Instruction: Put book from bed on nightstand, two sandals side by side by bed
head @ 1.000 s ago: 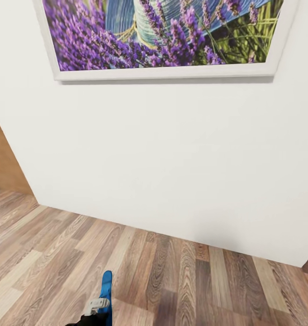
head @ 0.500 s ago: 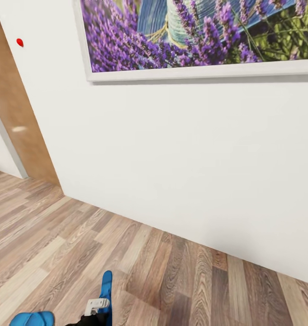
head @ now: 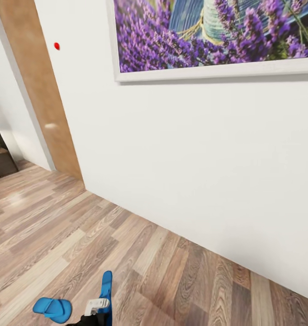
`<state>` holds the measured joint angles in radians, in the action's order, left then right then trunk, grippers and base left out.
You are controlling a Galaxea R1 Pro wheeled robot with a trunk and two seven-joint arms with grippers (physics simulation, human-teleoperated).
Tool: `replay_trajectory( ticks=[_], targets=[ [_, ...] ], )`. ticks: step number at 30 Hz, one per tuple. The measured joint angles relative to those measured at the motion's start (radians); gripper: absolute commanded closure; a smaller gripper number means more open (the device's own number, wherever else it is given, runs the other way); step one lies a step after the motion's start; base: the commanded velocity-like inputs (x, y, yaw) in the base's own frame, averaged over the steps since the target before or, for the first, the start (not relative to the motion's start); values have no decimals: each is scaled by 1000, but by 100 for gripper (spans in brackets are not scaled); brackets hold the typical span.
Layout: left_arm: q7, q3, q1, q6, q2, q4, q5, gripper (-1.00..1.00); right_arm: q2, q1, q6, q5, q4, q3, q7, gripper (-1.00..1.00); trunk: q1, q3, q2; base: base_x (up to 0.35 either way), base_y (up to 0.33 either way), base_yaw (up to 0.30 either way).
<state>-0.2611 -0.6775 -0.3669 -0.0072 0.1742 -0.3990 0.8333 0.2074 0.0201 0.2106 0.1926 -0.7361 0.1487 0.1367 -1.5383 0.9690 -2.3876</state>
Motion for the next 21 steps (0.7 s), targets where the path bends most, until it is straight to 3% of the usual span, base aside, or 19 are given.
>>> replay_trajectory(
  ticks=[7,21],
  targets=[
    [0,0,0,1,0,0,0,100,0,0,0,0,0,0,0,-100,0,0,0,267,0,289],
    [0,0,0,-1,0,0,0,100,0,0,0,-1,0,0,0,-100,-1,0,0,19,0,289]
  ],
)
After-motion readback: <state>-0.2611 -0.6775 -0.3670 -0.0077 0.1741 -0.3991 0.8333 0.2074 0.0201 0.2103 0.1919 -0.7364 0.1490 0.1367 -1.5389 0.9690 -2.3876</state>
